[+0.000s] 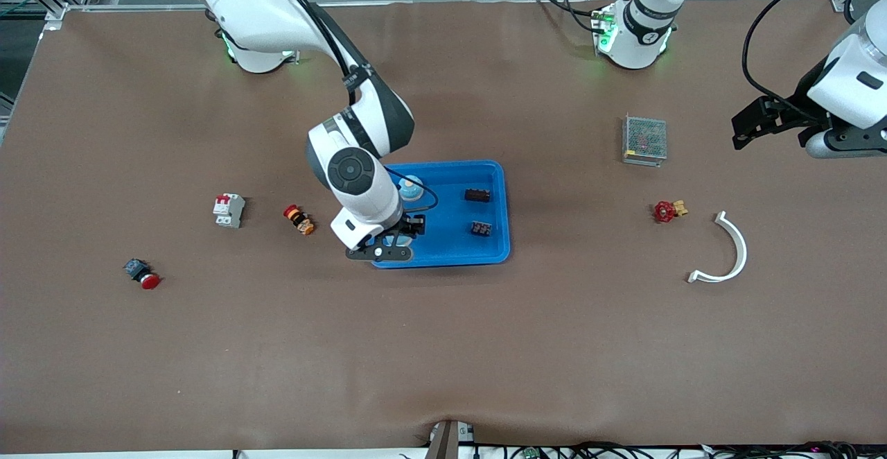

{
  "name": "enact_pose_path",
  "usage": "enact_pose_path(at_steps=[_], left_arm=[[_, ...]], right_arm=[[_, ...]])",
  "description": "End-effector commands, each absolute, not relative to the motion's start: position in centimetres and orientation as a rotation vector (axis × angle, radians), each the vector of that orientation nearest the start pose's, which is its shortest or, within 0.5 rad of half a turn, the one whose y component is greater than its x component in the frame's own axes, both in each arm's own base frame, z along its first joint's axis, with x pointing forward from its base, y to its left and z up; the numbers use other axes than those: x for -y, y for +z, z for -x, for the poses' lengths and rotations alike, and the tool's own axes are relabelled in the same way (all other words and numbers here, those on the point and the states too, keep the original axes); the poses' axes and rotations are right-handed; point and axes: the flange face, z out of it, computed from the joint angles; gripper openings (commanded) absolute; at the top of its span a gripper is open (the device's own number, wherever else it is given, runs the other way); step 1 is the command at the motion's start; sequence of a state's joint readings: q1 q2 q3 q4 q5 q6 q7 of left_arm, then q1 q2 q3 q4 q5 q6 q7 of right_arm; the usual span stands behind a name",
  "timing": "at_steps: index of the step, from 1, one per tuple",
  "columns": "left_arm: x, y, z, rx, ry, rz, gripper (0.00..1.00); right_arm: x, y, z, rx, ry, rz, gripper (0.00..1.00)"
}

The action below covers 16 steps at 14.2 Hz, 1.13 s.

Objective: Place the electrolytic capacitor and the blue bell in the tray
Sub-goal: 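Carry the blue bell over the tray with the right gripper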

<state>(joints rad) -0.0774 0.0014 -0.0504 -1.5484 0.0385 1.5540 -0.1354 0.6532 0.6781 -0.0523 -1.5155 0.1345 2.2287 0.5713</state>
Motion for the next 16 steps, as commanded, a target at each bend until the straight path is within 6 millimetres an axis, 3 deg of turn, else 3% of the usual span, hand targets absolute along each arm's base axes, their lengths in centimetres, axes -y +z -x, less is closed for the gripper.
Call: enact_pose_path(at_steps=[1, 10, 16], left_arm=[[6.6, 63.4, -54.9, 0.015, -0.03, 3.113, 1.0], [6.8, 63.1, -54.8, 0.01, -0.014, 3.11, 1.0], [7.2, 62.7, -54.9, -0.002, -0.004, 3.11, 1.0]], right_arm=[[-40.8, 24.9, -57.5, -0.044, -0.025, 3.082, 0.44], [-42.5, 20.7, -54.2, 0.048, -0.024, 3.109, 0.44], [-43.1, 19.5, -53.4, 0.071, -0.032, 3.108, 0.44]])
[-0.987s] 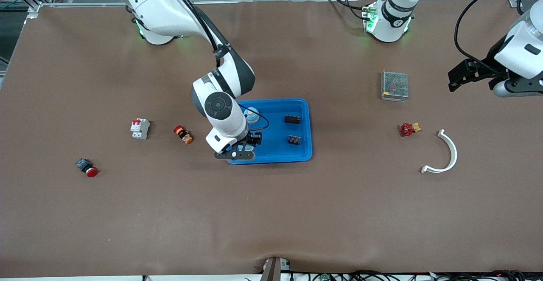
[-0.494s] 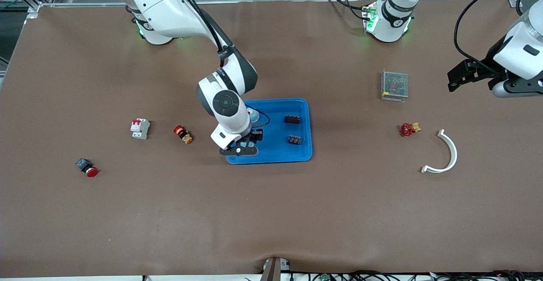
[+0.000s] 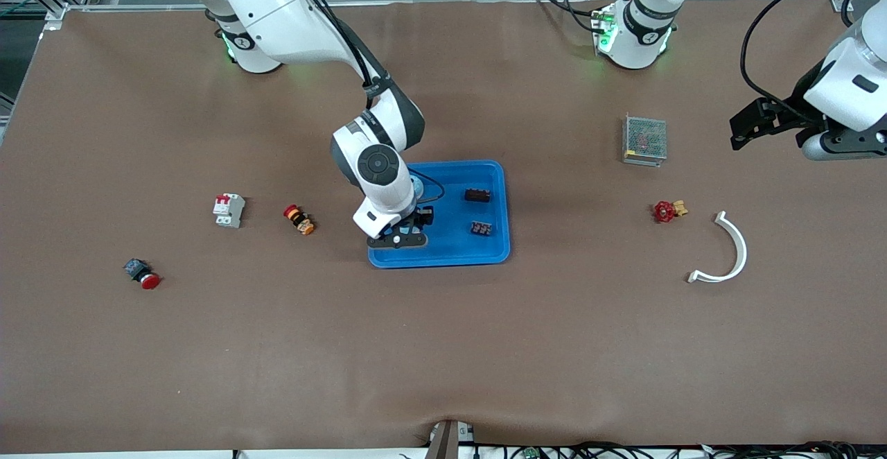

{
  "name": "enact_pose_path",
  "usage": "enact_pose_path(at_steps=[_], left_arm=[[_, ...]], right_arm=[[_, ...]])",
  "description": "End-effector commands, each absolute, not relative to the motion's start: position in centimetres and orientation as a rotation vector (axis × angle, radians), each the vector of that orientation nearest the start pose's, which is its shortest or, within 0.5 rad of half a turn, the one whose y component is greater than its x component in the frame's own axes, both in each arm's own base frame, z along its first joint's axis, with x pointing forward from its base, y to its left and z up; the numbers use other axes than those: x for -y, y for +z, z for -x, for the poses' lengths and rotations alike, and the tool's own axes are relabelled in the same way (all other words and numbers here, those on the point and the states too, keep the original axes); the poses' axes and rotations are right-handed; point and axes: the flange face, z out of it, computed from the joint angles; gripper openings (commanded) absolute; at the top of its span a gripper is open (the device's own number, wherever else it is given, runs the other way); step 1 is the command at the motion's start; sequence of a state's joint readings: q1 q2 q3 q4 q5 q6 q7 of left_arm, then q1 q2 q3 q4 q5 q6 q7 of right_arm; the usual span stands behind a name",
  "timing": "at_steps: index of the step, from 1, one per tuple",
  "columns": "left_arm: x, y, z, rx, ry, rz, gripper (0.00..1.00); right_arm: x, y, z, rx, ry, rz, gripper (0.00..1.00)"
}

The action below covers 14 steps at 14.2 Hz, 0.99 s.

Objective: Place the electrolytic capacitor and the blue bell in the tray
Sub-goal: 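Lower the bell into the tray beside the other bell and open the right gripper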

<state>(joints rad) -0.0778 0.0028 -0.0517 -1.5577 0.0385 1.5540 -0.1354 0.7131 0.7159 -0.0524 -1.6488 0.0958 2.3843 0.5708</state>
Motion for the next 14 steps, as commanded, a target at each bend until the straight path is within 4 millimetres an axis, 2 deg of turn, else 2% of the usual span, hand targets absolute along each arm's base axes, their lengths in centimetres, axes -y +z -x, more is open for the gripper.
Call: enact_pose_path(at_steps=[1, 7, 8, 9, 10, 11, 14], left_arm=[[7.28, 62.72, -54.94, -0.004, -0.004, 3.11, 1.0], [7.56, 62.31, -55.21, -0.012, 0.003, 3.11, 1.0], [7.58, 61.95, -55.48, -0.012, 0.012, 3.109, 1.0], [7.58, 61.86, -55.52, -0.012, 0.015, 3.109, 1.0], [7.5, 61.88, -55.57, -0.01, 0.01, 3.11, 1.0], [7.6, 61.96, -55.65, -0.012, -0.004, 3.111, 1.0], [7.52, 61.99, -55.7, -0.01, -0.009, 3.111, 1.0]], right_arm=[[-43.22, 19.01, -53.19, 0.075, -0.035, 3.108, 0.44], [-43.3, 18.52, -53.15, 0.077, -0.043, 3.105, 0.45], [-43.28, 18.4, -53.12, 0.077, -0.04, 3.107, 0.49], [-43.29, 18.41, -53.14, 0.075, -0.041, 3.106, 0.62], [-43.29, 18.41, -53.14, 0.075, -0.041, 3.106, 0.92], [-43.3, 18.5, -53.14, 0.075, -0.041, 3.106, 1.0], [-43.25, 18.82, -53.21, 0.075, -0.033, 3.109, 1.0]])
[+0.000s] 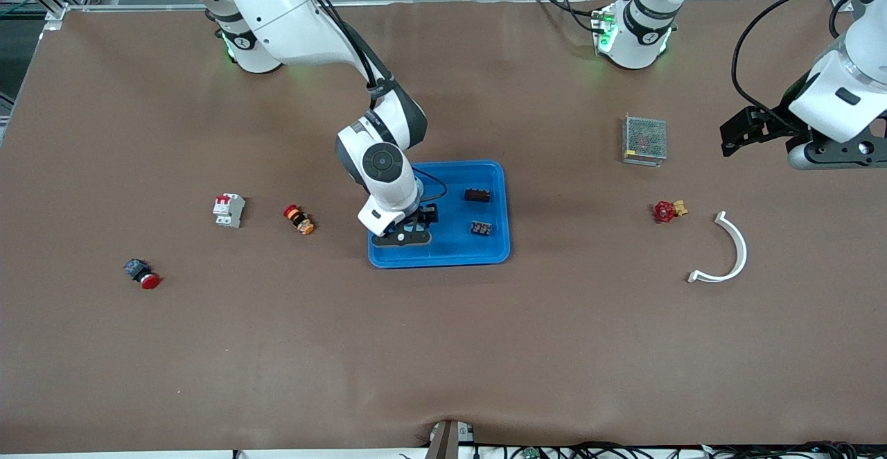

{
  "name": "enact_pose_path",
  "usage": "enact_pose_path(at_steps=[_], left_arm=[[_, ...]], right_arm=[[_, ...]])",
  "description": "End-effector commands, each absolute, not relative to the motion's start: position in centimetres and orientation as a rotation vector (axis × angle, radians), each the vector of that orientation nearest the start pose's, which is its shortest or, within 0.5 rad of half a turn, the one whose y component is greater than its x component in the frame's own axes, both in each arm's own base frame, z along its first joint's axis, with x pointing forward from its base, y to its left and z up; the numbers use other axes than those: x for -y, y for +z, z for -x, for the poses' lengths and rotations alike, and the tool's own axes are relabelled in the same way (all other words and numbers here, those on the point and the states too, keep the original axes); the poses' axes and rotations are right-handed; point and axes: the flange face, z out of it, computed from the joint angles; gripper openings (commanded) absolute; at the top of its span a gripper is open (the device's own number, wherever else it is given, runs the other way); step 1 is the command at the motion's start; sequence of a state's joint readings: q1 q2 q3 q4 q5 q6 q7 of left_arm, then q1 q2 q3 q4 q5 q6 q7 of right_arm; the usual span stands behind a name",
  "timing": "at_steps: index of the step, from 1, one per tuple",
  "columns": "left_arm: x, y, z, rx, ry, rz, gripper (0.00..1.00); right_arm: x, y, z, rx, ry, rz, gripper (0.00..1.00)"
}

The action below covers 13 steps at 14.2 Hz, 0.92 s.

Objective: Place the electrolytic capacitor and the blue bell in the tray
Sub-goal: 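Lower the bell into the tray beside the other bell and open the right gripper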

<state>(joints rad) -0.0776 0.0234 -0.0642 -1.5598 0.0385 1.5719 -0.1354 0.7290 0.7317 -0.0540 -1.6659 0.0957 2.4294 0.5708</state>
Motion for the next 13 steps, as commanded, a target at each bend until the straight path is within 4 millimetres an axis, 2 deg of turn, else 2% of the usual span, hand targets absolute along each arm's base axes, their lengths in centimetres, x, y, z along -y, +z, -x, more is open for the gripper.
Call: enact_pose_path(at_steps=[1, 3, 4, 8, 11, 13], left_arm=[[7.5, 62.1, -55.7, -0.01, -0.011, 3.112, 1.0], [7.6, 62.1, -55.7, -0.012, -0.014, 3.112, 1.0], [7.5, 62.1, -55.7, -0.01, -0.014, 3.112, 1.0], [7.6, 62.1, -55.7, -0.012, -0.014, 3.112, 1.0], [7.5, 62.1, -55.7, -0.017, -0.011, 3.113, 1.0], [7.5, 62.1, -55.7, -0.022, -0.006, 3.113, 1.0]], right_arm=[[-43.1, 19.0, -53.4, 0.071, -0.033, 3.108, 1.0], [-43.4, 21.4, -53.2, 0.071, -0.022, 3.107, 1.0], [-43.4, 23.4, -53.0, 0.069, 0.021, 3.121, 1.0], [-42.1, 34.0, -51.7, 0.069, 0.114, 3.139, 1.0], [-40.3, 41.3, -50.1, 0.068, 0.157, 3.141, 1.0], [-38.3, 45.9, -49.2, 0.065, 0.174, 3.139, 1.0]])
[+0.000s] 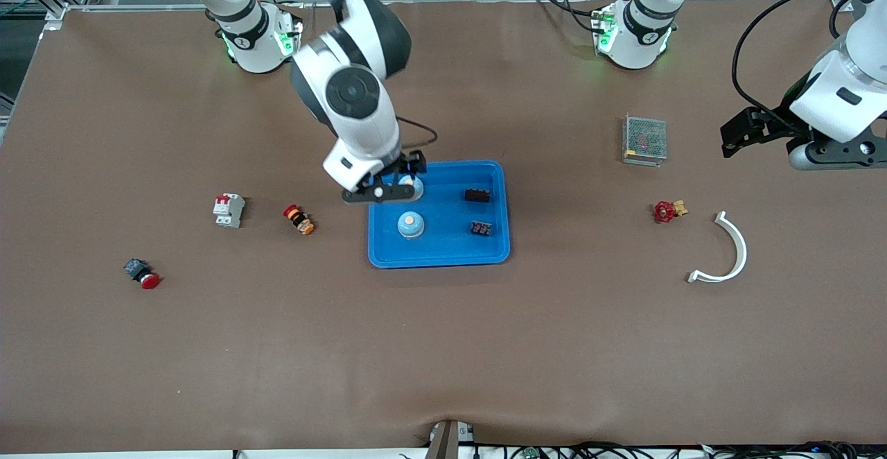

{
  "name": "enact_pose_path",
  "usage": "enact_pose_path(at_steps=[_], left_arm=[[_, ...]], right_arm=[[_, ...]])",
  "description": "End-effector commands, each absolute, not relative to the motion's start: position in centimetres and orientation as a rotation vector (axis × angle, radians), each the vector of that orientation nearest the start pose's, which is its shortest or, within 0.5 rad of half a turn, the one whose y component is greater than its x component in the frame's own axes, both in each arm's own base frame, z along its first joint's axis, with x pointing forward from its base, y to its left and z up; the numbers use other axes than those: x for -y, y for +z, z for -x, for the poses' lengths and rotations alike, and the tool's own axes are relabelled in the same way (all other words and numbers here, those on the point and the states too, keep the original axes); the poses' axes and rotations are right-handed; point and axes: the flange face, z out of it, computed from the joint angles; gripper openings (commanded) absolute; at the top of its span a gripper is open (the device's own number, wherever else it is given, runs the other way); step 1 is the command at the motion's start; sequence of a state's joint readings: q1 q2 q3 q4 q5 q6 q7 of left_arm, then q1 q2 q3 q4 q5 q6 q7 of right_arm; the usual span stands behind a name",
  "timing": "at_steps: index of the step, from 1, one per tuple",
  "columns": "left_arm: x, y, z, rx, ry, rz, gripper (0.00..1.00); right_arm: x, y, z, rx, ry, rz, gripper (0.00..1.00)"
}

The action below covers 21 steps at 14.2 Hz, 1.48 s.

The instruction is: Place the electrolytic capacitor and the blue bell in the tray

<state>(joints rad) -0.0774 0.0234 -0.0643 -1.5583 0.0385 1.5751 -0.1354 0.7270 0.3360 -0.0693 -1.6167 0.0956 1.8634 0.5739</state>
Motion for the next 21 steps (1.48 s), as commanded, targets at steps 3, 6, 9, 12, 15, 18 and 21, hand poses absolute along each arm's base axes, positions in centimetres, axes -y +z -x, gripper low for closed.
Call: enact_pose_path(at_steps=[3, 6, 9, 12, 15, 18, 21], left_arm=[[7.5, 62.0, -55.6, -0.024, -0.001, 3.112, 1.0], [7.5, 62.0, -55.6, -0.024, -0.001, 3.112, 1.0], [7.4, 62.0, -55.6, -0.027, -0.001, 3.112, 1.0], [7.3, 62.1, -55.5, -0.026, -0.004, 3.112, 1.0], [7.3, 62.1, -55.5, -0.026, -0.004, 3.112, 1.0], [7.4, 62.3, -55.4, -0.033, -0.001, 3.112, 1.0], [7.3, 62.4, -55.5, -0.038, -0.006, 3.112, 1.0]], right_arm=[[-34.5, 52.4, -47.9, 0.06, 0.169, 3.138, 1.0], [-29.7, 57.7, -46.9, 0.073, 0.141, 3.165, 1.0], [-22.7, 62.0, -46.9, 0.122, 0.131, 3.142, 1.0], [-14.4, 63.7, -48.8, 0.116, 0.11, 3.124, 1.0], [-8.7, 63.8, -50.5, 0.056, 0.075, 3.146, 1.0], [-4.7, 64.2, -51.6, 0.004, 0.013, 3.171, 1.0], [-1.6, 63.9, -52.7, -0.029, -0.045, 3.167, 1.0]])
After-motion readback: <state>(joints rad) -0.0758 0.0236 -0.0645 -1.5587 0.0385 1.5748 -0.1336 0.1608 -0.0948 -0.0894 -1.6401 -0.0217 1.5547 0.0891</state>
